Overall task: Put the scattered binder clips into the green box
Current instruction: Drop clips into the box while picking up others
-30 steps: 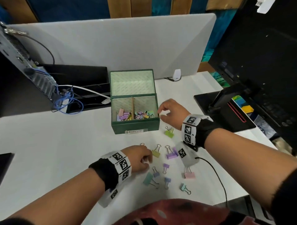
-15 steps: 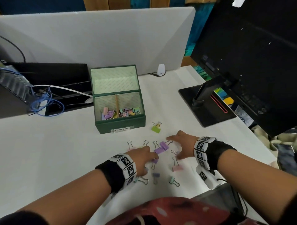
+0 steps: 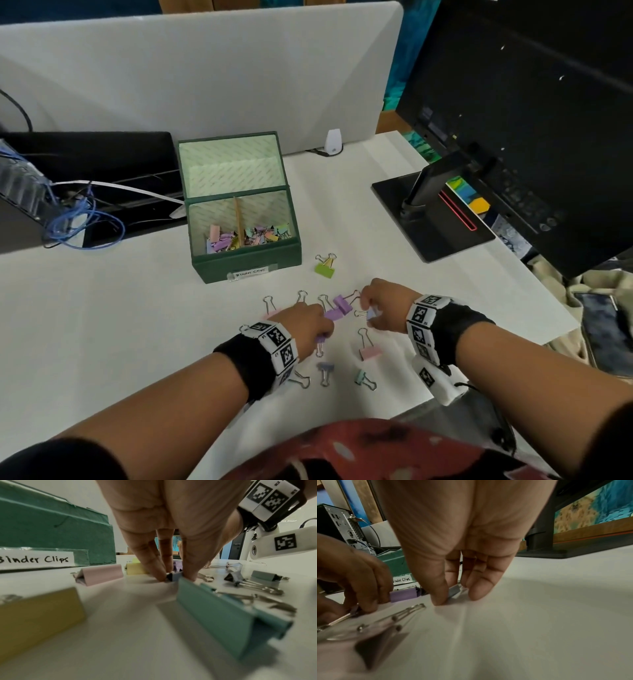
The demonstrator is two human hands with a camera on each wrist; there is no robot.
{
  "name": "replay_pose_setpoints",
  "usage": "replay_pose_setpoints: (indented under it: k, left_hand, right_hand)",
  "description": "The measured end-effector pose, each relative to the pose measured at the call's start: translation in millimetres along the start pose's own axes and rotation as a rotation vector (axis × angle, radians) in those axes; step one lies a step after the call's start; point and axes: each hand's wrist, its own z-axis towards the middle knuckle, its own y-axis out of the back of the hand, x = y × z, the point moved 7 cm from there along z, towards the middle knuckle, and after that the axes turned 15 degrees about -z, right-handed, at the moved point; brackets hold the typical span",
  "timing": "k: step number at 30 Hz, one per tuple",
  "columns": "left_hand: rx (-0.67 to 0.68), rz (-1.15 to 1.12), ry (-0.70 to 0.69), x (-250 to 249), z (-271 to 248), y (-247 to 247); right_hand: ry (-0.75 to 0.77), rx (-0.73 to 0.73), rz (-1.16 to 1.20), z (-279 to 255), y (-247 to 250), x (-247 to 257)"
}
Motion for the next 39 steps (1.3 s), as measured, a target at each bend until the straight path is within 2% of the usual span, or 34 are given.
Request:
replay_pose_setpoints:
  k: [8, 12, 17, 20, 24, 28, 30, 32, 35, 37, 39]
  left_hand:
    - [-0.02, -0.038, 0.026, 6.4, -7.2, 4.7]
    - [-0.007, -0.081, 0.029, 9.3, -10.6, 5.7]
    - [-0.014, -0.131, 0.019, 12.7, -14.6, 7.1]
    - [-0.127, -0.237, 0.03, 22.3, -21.5, 17.4]
    - [-0.362, -0.397, 0.056, 37.2, -41.0, 51.4]
    - [-0.589, -0.564, 0.119, 59.5, -64.9, 92.3]
    - [-0.669, -0.623, 0.152, 67.9, -71.1, 112.3]
    - [-0.757, -0.655, 0.16, 71.8, -73.3, 133.4]
    - [-0.87, -0.696, 0.16, 77.9, -69.9, 158.6]
    - [-0.888, -0.691, 0.178, 81.1, -63.1, 168.6]
    - [-0.886, -0.664, 0.203, 86.1, -52.7, 174.6]
  right_hand:
    - [-0.038, 0.011, 0.137, -5.1, 0.2, -1.8]
    - [-0.018, -0.039, 0.185, -8.0, 7.9, -1.0]
    - [-0.075, -0.084, 0.335, -9.9, 20.0, 0.2]
    - [-0.096, -0.099, 0.485, -9.6, 33.3, 8.8]
    - [-0.083, -0.178, 0.585, 1.5, 71.4, 27.3]
    - [0.014, -0.375, 0.679, 18.9, 124.5, 54.4]
    - [0.091, -0.407, 0.664, 24.7, 141.2, 69.3]
    - [0.159, -0.388, 0.649, 27.6, 146.3, 77.7]
    - [0.143, -0.37, 0.554, 20.9, 136.5, 70.6]
    - [0.108, -0.334, 0.436, 12.7, 120.9, 61.2]
    - [0.097, -0.227, 0.319, 2.2, 98.3, 54.3]
